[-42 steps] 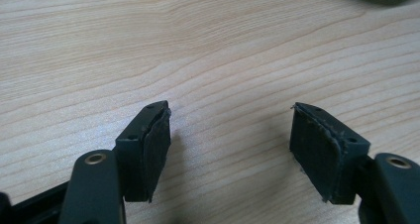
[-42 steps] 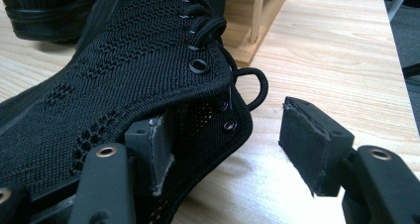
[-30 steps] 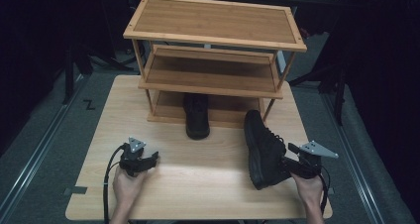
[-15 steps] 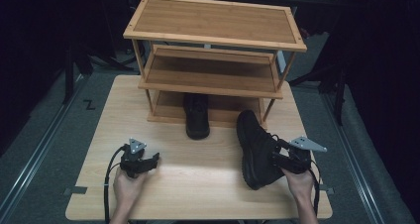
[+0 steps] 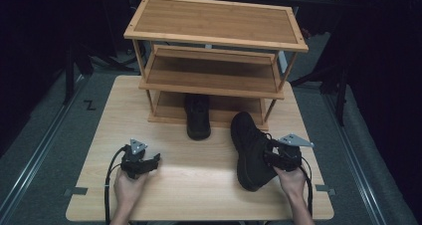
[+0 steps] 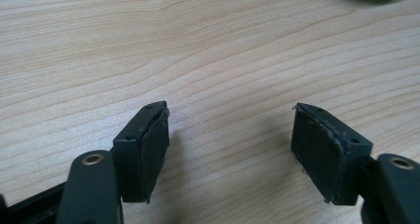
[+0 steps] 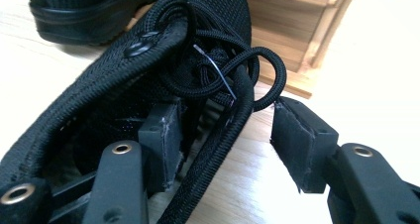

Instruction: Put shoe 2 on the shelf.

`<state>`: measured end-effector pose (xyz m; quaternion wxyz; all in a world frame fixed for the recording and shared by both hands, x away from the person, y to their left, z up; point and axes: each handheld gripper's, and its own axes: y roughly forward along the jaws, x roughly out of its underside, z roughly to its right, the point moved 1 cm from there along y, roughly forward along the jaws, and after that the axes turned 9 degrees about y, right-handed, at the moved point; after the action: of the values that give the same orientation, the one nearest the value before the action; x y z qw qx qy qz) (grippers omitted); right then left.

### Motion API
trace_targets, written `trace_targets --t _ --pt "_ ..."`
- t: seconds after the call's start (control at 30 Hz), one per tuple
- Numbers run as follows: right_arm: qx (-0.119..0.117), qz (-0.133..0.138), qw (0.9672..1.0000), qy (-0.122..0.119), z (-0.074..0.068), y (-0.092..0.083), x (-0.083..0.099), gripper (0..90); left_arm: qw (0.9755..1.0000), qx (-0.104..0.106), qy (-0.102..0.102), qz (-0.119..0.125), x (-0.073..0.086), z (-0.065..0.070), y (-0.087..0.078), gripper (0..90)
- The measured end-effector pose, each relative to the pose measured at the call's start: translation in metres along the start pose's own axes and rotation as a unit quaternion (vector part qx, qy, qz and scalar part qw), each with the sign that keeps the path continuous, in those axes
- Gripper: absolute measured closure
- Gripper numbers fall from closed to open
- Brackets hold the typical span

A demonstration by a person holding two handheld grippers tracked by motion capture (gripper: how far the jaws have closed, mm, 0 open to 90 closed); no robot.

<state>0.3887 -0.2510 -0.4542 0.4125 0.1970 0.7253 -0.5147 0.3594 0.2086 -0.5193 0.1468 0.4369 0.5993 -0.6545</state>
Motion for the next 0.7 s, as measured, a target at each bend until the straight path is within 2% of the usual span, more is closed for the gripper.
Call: trace_targets --t 0.17,0.2,0.3,0.37,0.43,0.5,0.57,0.7 --pt "-0.022 0.001 0.9997 -0.001 -0.007 0.004 -0.003 44.8 1.0 0.0 0.0 0.0 0.0 0.0 0.0 31.3" --pt "-0.033 0.001 0.9994 0.004 -0.009 0.006 -0.004 44.3 1.0 0.0 0.0 0.0 0.0 0.0 0.0 31.3" --pt "-0.044 -0.004 0.999 0.007 -0.012 0.01 -0.005 43.6 1.0 0.0 0.0 0.0 0.0 0.0 0.0 31.3" --pt "-0.039 -0.009 0.9992 0.002 -0.015 0.014 -0.005 42.5 1.0 0.001 0.0 0.0 0.0 0.0 0.0 31.3" --pt "-0.045 -0.021 0.9988 -0.004 -0.021 0.019 -0.003 43.3 1.0 0.002 0.0 0.0 0.0 0.0 0.0 31.2" --pt "-0.031 -0.023 0.9992 -0.013 -0.026 0.02 -0.002 43.2 1.0 0.001 0.0 0.0 0.0 0.0 0.0 31.1" --pt "-0.022 -0.021 0.9995 -0.008 -0.028 0.019 -0.002 42.8 1.0 0.002 0.001 -0.001 0.0 0.0 0.0 31.1" --pt "-0.02 -0.022 0.9995 -0.012 -0.031 0.019 -0.002 40.7 1.0 0.002 0.001 -0.001 0.0 0.0 0.0 31.0"
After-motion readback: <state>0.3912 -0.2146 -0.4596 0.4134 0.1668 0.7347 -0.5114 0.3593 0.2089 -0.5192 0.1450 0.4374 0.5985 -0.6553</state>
